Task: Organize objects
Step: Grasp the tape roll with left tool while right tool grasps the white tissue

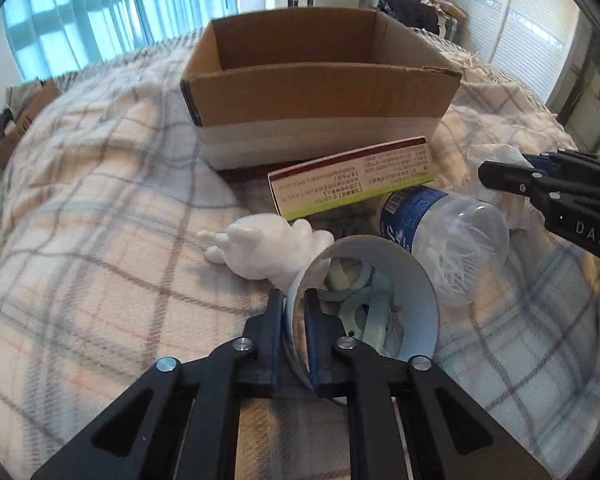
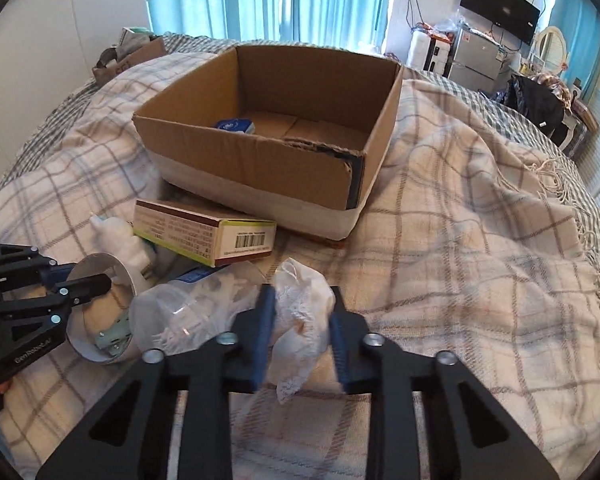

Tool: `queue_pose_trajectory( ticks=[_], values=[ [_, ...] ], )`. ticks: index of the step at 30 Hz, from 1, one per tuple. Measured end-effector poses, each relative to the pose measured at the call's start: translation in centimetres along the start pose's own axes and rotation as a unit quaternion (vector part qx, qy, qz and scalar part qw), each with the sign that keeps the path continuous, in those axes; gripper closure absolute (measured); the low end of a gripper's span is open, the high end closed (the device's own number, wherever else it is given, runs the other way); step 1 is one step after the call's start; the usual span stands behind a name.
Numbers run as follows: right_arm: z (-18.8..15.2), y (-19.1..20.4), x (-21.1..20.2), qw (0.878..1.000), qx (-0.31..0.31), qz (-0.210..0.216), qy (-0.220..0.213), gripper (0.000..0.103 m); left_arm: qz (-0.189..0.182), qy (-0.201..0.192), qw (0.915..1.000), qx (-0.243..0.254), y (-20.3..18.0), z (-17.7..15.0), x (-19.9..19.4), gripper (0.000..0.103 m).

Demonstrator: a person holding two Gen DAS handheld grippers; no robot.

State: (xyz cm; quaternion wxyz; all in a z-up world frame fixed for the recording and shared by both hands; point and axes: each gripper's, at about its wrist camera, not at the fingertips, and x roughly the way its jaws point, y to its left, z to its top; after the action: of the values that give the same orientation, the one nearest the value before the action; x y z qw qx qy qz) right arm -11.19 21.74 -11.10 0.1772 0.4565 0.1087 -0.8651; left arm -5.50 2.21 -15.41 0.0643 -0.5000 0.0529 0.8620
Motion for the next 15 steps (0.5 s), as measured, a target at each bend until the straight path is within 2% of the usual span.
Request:
queue_pose_trajectory(
  ticks=[3,9,15],
  values=[
    [0.1,0.3,-0.8,1.000,-0.003,-0.006,-0.011,0.086,0.003,-0.015,0.9998,-0.008,0.2,0.1,-1.1,0.098],
    [0.0,1.2,-3.6,0.999,0.001,-0.010,-0.044,0.088,0.000,-0.048,0.9986,-0.021,0.8,0.1,-4.2,0.098],
    [0.8,2.2,-8.1,0.996,-0.008,-0.012,-0.090,0.088,-0.004,-0.089,0.9950,-0.046,2.6,1.4,-7.5,0.098]
  ],
)
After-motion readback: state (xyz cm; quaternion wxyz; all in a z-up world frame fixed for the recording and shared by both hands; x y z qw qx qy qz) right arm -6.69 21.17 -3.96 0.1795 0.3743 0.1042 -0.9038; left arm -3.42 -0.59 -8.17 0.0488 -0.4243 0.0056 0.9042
